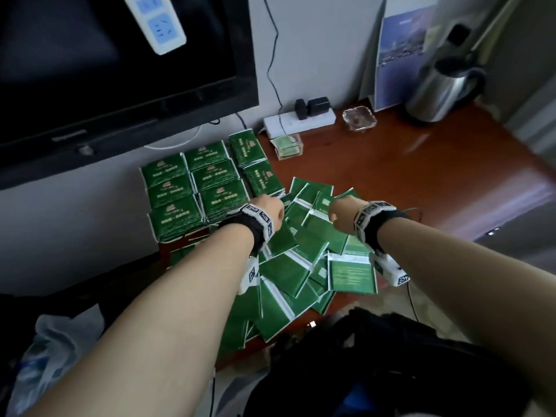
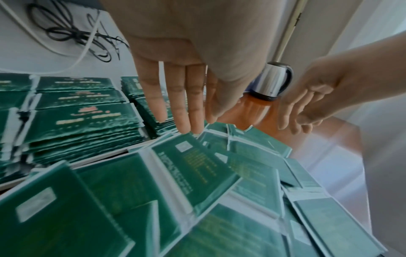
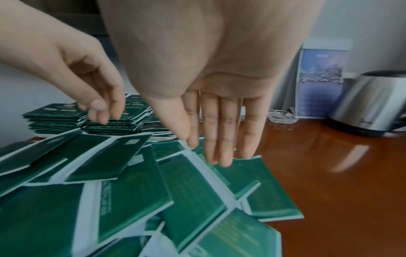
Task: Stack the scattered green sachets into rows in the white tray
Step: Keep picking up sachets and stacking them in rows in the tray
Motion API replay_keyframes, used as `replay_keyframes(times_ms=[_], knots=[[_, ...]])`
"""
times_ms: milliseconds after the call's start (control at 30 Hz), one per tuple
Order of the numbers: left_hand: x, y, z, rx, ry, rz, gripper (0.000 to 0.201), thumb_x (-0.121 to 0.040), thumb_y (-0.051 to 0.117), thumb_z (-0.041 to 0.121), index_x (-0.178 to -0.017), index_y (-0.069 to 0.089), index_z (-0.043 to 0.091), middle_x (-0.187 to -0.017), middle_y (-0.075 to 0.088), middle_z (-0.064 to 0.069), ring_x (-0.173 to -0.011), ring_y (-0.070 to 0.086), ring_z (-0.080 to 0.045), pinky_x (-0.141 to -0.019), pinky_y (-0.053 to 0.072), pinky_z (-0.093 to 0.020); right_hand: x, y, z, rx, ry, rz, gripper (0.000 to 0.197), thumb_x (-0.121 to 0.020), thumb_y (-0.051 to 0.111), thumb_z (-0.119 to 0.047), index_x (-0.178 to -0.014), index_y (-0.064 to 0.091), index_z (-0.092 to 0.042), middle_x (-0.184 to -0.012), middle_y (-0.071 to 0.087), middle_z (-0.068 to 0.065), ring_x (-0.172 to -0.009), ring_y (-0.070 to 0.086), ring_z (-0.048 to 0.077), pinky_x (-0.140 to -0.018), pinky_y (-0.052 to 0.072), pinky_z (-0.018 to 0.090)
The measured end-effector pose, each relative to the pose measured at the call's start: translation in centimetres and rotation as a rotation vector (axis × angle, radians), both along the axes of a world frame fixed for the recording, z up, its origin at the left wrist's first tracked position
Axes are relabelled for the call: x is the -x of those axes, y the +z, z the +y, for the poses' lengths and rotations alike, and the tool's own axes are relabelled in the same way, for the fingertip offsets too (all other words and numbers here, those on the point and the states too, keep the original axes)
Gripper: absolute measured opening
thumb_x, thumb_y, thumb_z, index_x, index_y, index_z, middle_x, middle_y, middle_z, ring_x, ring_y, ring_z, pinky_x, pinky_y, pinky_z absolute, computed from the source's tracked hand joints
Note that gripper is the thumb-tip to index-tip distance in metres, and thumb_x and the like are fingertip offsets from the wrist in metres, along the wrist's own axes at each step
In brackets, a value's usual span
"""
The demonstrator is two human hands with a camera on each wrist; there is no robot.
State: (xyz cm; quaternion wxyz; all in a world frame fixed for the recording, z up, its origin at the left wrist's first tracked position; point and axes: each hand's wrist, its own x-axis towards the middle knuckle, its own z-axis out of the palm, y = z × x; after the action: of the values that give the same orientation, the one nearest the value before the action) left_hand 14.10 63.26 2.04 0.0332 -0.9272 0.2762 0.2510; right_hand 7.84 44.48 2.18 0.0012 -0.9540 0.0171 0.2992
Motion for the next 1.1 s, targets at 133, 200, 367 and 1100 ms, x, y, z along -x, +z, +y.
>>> replay_keyframes(times_ms=[133,200,367,1100], knots=[[0.5,0.2,-3.9,0.021,-0.026,0.015,0.024,-0.095,0.053,0.016,-0.107,0.073,0.024,-0.115,0.07,-0.005,-0.102,0.065,-0.028,-0.086,0.054,-0.033,0.8,0.1,-4.3,-0.002,-0.067,-0.053,0.031,-0.093,0.048,-0.008,-0.116,0.068,-0.009,-0.119,0.065,0.014,-0.107,0.063,0.031,-0.087,0.055,0.036],[0.6,-0.1,-5.8,0.033,-0.021,0.025,0.022,-0.094,0.054,0.016,-0.103,0.073,0.023,-0.11,0.071,-0.006,-0.098,0.066,-0.028,-0.085,0.055,-0.033,0.9,-0.3,-6.3,-0.002,-0.075,-0.047,0.031,-0.093,0.049,-0.01,-0.117,0.068,-0.013,-0.12,0.063,0.013,-0.105,0.064,0.031,-0.086,0.056,0.036],[1.3,-1.3,-10.0,0.037,0.05,0.059,0.023,-0.094,0.053,0.016,-0.108,0.071,0.02,-0.111,0.07,-0.006,-0.099,0.066,-0.029,-0.084,0.055,-0.033,0.2,-1.7,-11.2,-0.016,-0.02,-0.01,0.031,-0.093,0.049,-0.011,-0.118,0.068,-0.015,-0.116,0.067,0.011,-0.103,0.065,0.031,-0.075,0.053,0.032],[2.9,-6.7,-13.6,-0.009,0.456,0.061,0.014,-0.093,0.059,0.02,-0.102,0.067,0.027,-0.104,0.069,0.002,-0.089,0.065,-0.021,-0.079,0.058,-0.036,-3.5,-7.4,-17.2,-0.141,0.04,0.094,0.023,-0.093,0.046,-0.01,-0.109,0.064,-0.009,-0.107,0.066,0.015,-0.081,0.062,0.033,-0.067,0.052,0.034]])
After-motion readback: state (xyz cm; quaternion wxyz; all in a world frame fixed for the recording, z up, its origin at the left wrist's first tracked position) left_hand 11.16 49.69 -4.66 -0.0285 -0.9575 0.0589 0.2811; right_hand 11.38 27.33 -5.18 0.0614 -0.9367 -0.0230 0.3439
